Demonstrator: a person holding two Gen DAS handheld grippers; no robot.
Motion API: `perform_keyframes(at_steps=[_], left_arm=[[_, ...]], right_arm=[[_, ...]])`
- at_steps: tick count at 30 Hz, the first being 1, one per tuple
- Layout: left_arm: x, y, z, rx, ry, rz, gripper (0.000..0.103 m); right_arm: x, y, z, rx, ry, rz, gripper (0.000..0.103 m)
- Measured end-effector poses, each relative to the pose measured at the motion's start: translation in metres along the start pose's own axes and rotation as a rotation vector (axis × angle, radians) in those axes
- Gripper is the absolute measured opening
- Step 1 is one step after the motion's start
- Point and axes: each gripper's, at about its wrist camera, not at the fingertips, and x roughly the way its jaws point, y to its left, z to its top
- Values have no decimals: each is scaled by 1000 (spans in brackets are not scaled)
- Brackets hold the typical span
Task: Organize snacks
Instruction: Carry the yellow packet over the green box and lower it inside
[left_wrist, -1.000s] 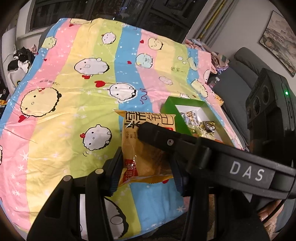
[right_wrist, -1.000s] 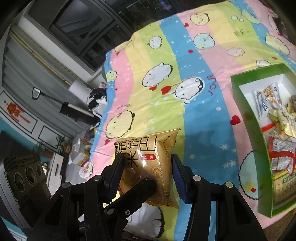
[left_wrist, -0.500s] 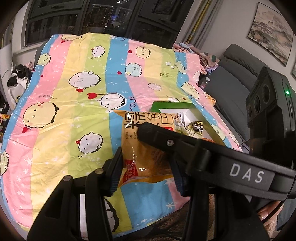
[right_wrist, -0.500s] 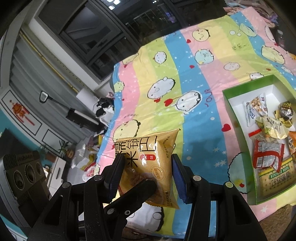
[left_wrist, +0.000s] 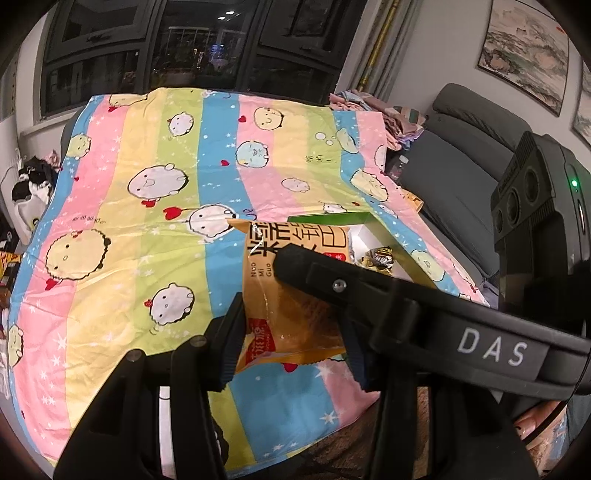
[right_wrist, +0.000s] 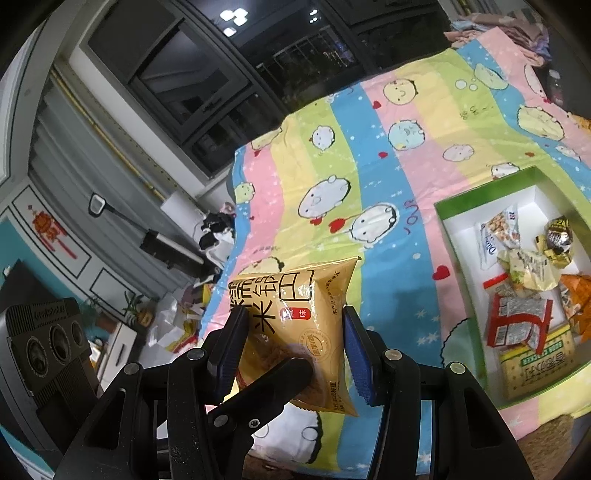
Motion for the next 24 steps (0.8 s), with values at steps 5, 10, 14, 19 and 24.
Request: perform_keyframes(at_steps=[5,10,14,19,24], left_arm=[[3,-12,3,26,-8,-13,48],[10,-22,7,55,-6,-32,48],[19,-30,10,77,1,-53,48],[32,-43,14,107,19,-72,48],[45,-57,17,134,37,-89,48]], right_arm=[[-12,-6,2,5,-33,-6,53],[-19,-15,4,19,-59,-17,53],[-25,-26,7,44,-83,-35,53],[-33,-45,10,81,-104,-48,53],[-40,-61,14,111,-120,-62,53]])
